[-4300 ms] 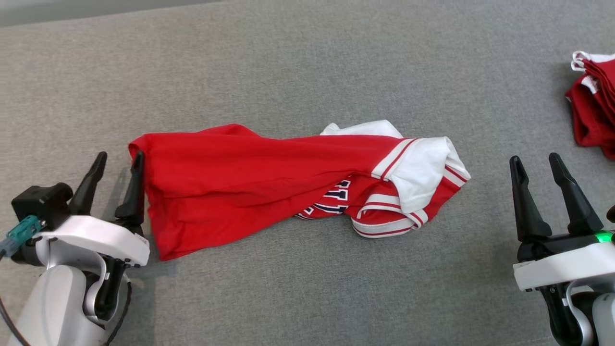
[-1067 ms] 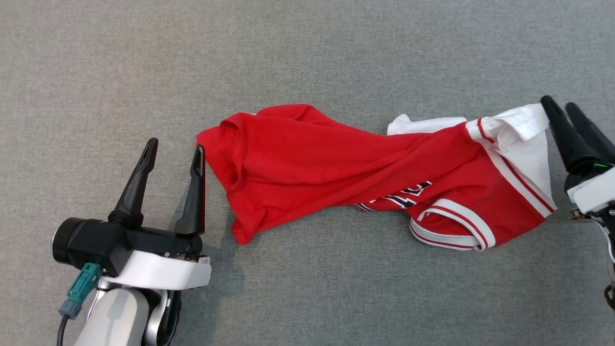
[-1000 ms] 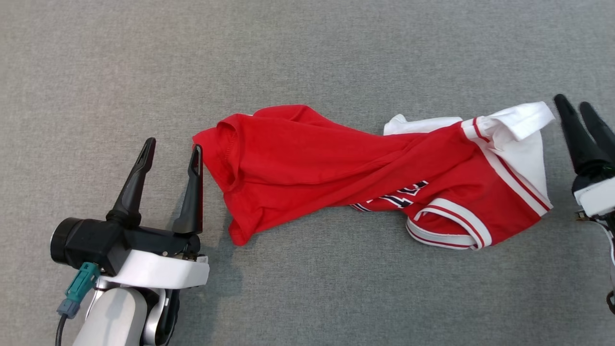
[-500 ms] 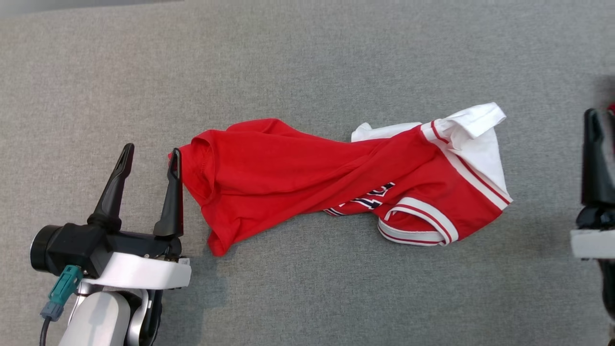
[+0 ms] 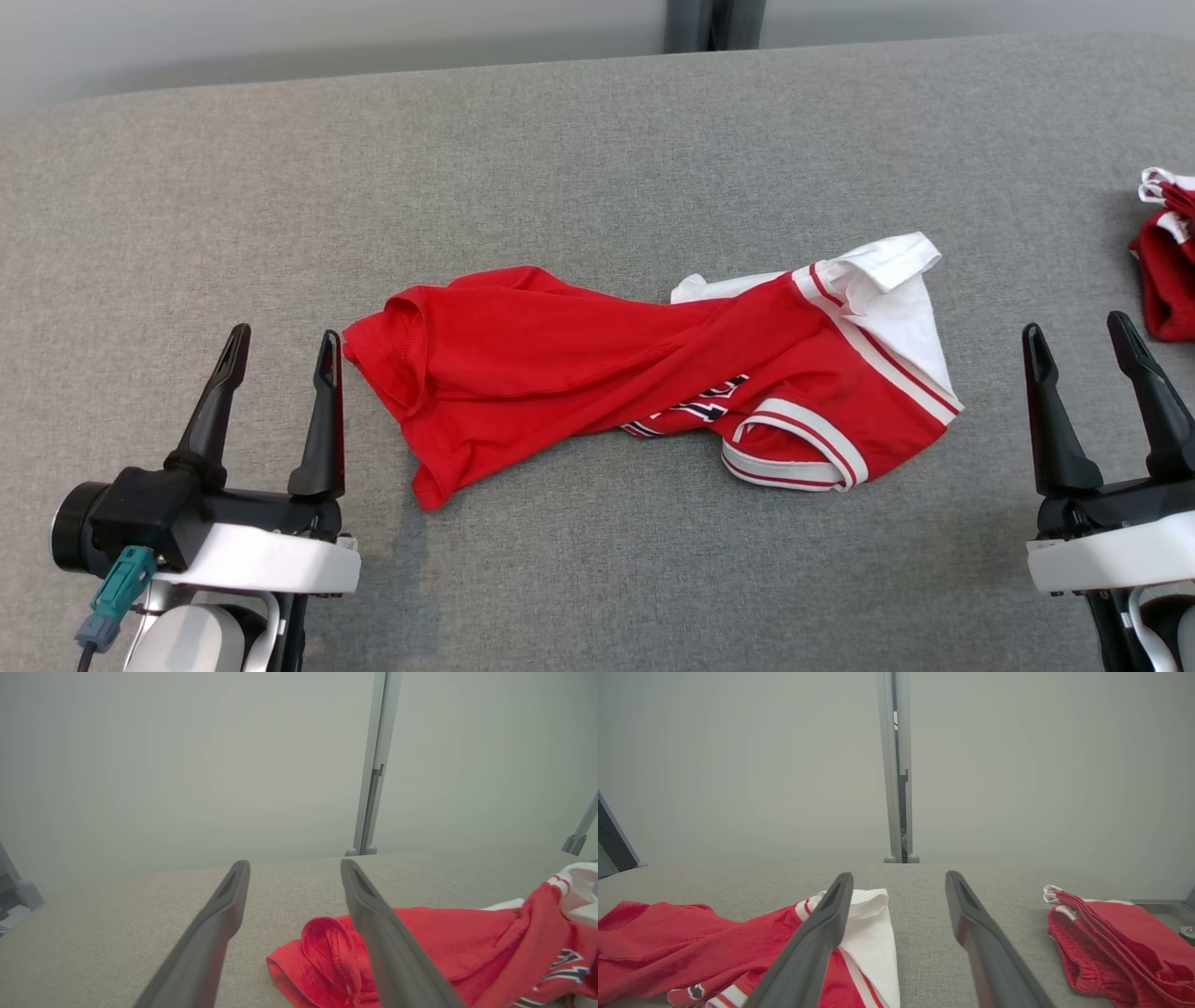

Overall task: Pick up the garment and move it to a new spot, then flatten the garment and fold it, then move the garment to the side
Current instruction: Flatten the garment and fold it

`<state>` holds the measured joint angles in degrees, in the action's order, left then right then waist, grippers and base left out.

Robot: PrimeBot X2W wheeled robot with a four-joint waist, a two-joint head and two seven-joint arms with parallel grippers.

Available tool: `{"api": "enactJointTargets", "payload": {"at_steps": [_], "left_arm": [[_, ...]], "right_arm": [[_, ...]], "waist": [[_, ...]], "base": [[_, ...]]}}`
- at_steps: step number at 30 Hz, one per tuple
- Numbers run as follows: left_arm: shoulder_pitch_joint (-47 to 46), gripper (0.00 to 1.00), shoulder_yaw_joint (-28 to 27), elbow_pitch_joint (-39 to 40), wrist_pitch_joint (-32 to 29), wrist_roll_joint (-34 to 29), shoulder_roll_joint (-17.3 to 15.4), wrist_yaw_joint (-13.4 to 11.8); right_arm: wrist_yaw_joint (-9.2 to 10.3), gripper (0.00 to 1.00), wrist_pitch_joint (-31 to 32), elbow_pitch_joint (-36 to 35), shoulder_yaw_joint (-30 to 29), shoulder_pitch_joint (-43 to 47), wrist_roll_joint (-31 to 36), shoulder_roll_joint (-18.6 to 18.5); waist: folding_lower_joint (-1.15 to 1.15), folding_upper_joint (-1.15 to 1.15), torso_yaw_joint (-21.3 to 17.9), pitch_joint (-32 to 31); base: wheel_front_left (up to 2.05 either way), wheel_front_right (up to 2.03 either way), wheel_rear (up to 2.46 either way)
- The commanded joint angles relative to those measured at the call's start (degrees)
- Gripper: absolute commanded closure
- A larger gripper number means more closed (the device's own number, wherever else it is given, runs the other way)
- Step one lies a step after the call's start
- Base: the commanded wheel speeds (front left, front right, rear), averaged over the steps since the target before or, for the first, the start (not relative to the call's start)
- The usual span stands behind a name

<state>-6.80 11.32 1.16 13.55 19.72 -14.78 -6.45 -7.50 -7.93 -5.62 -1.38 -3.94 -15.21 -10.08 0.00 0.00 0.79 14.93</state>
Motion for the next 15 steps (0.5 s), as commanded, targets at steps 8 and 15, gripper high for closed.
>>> {"api": "enactJointTargets", "payload": {"at_steps": [8, 15], "left_arm": [[-0.61, 0.00, 0.44, 1.53, -0.25, 0.03, 0.15, -0.62], [-1.62, 0.00, 1.05, 1.46, 0.16, 0.50, 1.20, -0.71]], "right_arm": [[0.02, 0.00, 2.42, 0.58, 2.14, -1.68, 1.86, -1.13], [0.02, 0.00, 6.62, 6.13, 5.35, -5.66, 4.16, -1.05]], "waist": [[0.00, 0.00, 2.23, 0.85], [0.00, 0.00, 6.25, 3.47]], "base": [[0.00, 0.00, 0.00], [0.00, 0.00, 0.00]]}}
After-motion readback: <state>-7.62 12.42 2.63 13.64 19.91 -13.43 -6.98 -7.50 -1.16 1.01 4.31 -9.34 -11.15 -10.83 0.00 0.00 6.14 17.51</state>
